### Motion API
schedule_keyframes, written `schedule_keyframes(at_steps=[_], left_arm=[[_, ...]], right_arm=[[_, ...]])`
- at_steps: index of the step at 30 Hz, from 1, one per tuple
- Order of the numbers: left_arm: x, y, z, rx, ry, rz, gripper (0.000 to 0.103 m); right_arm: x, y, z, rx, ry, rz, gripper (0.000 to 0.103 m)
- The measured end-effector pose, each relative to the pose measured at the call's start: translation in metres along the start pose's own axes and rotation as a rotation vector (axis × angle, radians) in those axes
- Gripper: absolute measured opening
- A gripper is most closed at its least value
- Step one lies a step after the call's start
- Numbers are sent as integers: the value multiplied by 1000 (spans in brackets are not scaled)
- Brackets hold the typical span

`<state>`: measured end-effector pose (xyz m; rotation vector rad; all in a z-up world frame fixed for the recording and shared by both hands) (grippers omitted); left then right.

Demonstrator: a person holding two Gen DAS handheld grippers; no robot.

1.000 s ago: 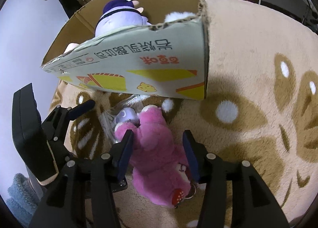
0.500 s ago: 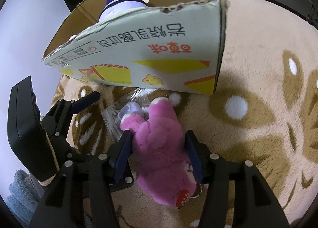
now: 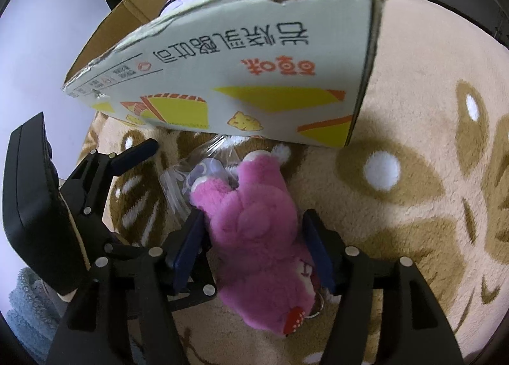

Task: Organize soft objects
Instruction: 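Grasp the pink bear plush with the right gripper while the left gripper grasps the bagged lavender toy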

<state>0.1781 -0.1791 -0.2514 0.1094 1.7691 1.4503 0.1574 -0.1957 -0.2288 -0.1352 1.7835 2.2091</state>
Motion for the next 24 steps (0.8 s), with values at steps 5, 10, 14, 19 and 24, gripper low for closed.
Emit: schedule_keyframes(at_steps=[5, 10, 14, 19, 24], left_arm=[[1, -2, -4, -8, -3, 1, 97], [0, -1, -4, 17, 16, -8, 92], [0, 0, -10, 21, 2, -7, 85], [0, 3, -10, 34, 22, -6, 72], [1, 13, -5, 21, 30, 1, 53]], right_arm=[[-1, -3, -2, -5, -9, 3, 62], [-3, 3, -5, -4, -14, -18, 54], [-5, 10, -15, 3, -50, -34, 51], [-7, 15, -24, -3, -67, -44, 50], [-8, 16, -20, 18, -35, -58, 49]])
Point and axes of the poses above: each gripper's, at about its wrist camera, not at the fingertips, and y roughly against the way its jaws point, z to its left, x to its underside, the point moved 8 cm from there along -y, roughly the way its jaws point, and after that the axes turned 8 degrees about x, right-handed, at the moved point
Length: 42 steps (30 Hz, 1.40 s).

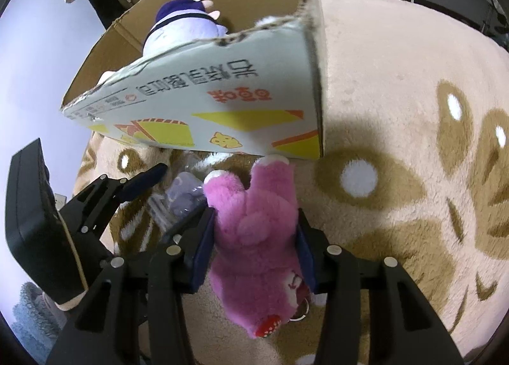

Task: Organize soft objects
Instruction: 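Grasp the pink bear plush with the right gripper while the left gripper grasps the bagged lavender toy, then lift the bagged toy with the left gripper while the right gripper carries the pink bear over the box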

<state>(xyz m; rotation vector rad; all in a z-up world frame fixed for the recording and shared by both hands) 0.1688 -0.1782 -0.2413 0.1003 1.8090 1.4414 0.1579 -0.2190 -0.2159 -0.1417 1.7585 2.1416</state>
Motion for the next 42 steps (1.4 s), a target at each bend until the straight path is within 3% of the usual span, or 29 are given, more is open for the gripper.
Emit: schedule_keyframes(at_steps=[11, 18, 33, 42], left_arm=[[18, 22, 17, -9, 98, 23, 47], [32, 44, 29, -57, 162, 6, 47], [24, 116, 36, -167, 193, -137, 46], [10, 166, 44, -264, 163, -306, 46]], right_arm=[[-2, 6, 9, 17, 32, -59, 48], [-4, 22, 18, -4, 48, -128, 47], [-6, 86, 25, -9, 50, -359, 47], [-10, 125, 35, 18, 66, -512, 47]])
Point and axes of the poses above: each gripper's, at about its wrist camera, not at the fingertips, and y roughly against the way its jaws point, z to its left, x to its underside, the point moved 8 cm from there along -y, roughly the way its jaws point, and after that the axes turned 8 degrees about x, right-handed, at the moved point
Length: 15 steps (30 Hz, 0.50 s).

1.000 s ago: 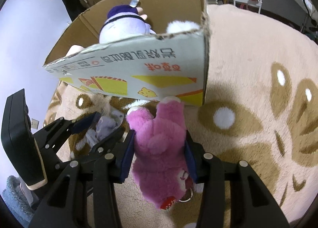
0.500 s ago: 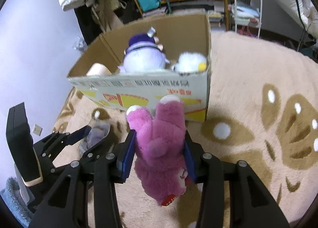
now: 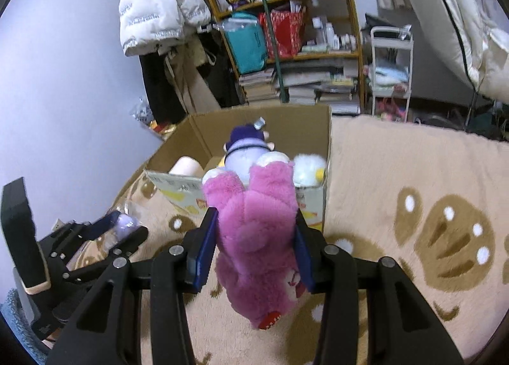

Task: Organize soft objects
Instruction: 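Lift the bagged toy with the left gripper while the right gripper carries the pink bear over the box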

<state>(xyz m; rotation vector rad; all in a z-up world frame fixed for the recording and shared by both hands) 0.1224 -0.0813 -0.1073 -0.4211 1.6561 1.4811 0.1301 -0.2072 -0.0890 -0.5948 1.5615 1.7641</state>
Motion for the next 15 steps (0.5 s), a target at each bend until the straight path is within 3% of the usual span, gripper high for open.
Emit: schedule_keyframes(at_steps=[15], left_arm=[[-61, 34, 11, -10, -14, -229, 47]], right_arm=[[-50, 25, -4, -16, -21, -186, 47]])
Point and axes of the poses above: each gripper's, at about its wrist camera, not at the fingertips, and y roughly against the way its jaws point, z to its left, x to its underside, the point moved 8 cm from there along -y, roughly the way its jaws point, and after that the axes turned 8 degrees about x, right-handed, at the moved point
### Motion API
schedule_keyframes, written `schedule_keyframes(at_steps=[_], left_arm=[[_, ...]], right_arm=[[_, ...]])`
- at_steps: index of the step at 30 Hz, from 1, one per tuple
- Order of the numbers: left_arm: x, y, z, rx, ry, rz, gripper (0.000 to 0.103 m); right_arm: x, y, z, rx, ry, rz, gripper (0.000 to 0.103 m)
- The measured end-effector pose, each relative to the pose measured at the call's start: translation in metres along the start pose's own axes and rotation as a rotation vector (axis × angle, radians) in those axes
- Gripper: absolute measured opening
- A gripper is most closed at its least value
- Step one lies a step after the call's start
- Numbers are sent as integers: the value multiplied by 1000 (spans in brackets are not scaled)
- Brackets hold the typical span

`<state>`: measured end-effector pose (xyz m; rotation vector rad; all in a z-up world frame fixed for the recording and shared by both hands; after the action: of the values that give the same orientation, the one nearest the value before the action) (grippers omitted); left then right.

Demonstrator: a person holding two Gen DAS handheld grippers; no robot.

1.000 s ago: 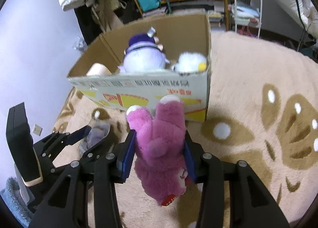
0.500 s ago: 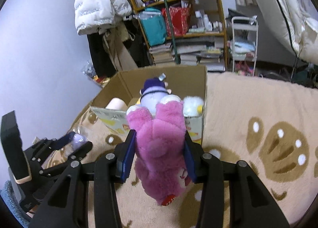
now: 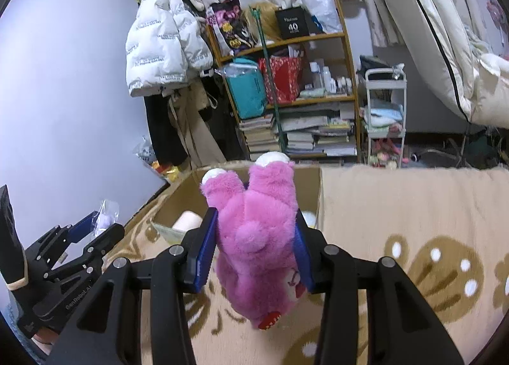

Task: Organize soft objects
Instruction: 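Lift the bagged toy with the left gripper while the right gripper carries the pink bear over the box, then open both grippers to drop the bagged toy and pink bear into the box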

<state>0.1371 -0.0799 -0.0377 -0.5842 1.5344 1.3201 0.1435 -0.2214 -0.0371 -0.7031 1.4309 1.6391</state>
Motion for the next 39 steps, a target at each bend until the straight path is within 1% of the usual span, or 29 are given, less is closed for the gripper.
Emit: schedule_keyframes(at_steps=[3, 7, 12, 13, 14, 16, 18, 22, 27, 28, 29, 31, 34, 35, 36, 37, 39], left_arm=[[-15, -8, -1, 10, -14, -23, 47], [-26, -24, -1, 16, -35, -35, 47], [-30, -44, 1, 11, -53, -61, 47], [-30, -49, 2, 9, -52, -60, 43], [-29, -54, 2, 7, -50, -57, 43], [-27, -64, 4, 12, -31, -42, 43], [-22, -74, 5, 33, -10, -24, 43], [-10, -92, 9, 33, 8, 17, 43], [-2, -101, 17, 34, 49, 49, 44], [-1, -102, 19, 32, 55, 54, 45], [0, -102, 20, 28, 58, 59, 49], [1, -99, 23, 9, 56, 57, 55], [1, -92, 27, -13, 57, 56, 57], [1, -89, 28, -15, 63, 58, 59], [1, -86, 28, -17, 67, 57, 61], [0, -82, 30, -22, 71, 52, 66], [-1, -73, 30, -28, 71, 39, 68]], right_arm=[[-11, -6, 1, -7, 3, -21, 47], [-25, -20, 3, -16, 8, -44, 47], [-34, -36, 4, -29, 21, -79, 47], [-35, -42, 4, -28, 23, -81, 47], [-35, -45, 3, -27, 24, -79, 47], [-33, -57, 1, -22, 23, -64, 47], [-29, -70, -1, -10, 22, -39, 47], [-17, -87, -5, 6, 27, 6, 49], [-7, -96, -7, -11, 21, 43, 50], [-6, -96, -6, -12, 30, 42, 50], [-6, -95, -5, -16, 37, 42, 51], [-6, -93, -2, -20, 45, 41, 58], [-5, -87, 0, -25, 52, 35, 59], [-4, -85, 1, -28, 57, 35, 61], [-4, -81, 2, -30, 63, 32, 65], [-5, -78, 3, -27, 68, 26, 68], [-5, -71, 5, -25, 78, 17, 70]])
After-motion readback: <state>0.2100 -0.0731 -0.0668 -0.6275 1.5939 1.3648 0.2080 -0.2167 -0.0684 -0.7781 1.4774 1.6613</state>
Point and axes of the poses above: each gripper's, at about its wrist camera, not at the fingertips, and y roughly against the way its jaws point, z to its left, x to its underside, the point moved 8 cm from there along -y, roughly the way its jaws point, and after that the axes turned 8 degrees about x, right-handed, at the moved point
